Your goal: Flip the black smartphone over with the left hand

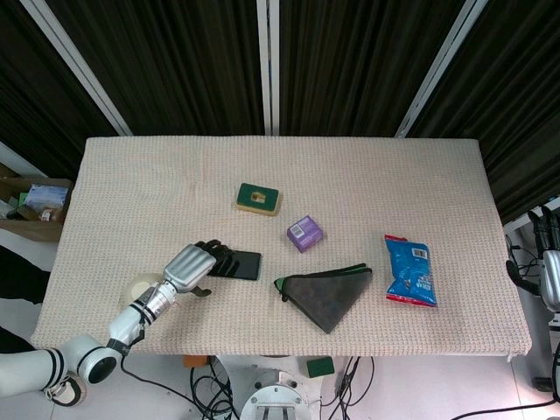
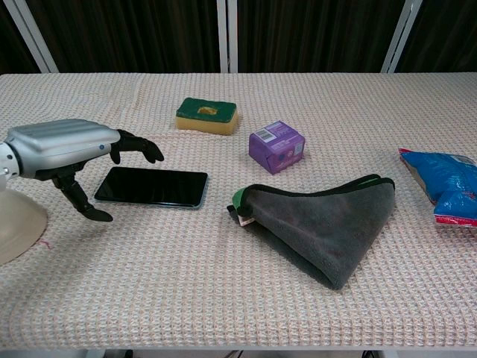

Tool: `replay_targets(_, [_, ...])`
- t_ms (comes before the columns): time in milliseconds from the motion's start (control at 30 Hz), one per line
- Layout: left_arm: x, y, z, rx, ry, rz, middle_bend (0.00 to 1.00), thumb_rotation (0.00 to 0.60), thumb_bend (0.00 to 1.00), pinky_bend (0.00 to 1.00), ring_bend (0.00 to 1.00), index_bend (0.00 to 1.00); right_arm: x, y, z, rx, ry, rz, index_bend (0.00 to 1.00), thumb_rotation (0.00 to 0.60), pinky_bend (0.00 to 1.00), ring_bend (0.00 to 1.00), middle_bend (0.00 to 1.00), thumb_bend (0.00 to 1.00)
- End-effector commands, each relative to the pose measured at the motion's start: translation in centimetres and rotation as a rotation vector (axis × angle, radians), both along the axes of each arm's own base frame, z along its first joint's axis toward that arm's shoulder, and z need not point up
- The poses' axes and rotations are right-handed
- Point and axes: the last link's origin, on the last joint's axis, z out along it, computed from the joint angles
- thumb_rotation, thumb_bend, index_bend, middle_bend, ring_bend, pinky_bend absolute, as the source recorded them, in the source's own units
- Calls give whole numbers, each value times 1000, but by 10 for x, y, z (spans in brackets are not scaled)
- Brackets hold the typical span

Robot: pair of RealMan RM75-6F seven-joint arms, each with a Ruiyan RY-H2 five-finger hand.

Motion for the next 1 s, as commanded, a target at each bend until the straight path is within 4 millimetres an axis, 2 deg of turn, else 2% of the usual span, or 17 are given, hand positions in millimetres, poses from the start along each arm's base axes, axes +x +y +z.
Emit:
replay_targets(33, [2,2,-3,-4,-1,5,200,600,106,313,144,183,-1,0,-1,6,-2,-4,0,600,0,0,0,305])
replay_targets(333, [10,7,-7,6,1,3,239,600,203,355,186,192,-2,-1,-1,3,0,-2,0,600,0,0,0,305])
replay_targets(1000, [7,16,-17,-38,71,17,229,600,198,356,188,188,-7,-1,-6,19,6,-29,0,600,0,0,0,315])
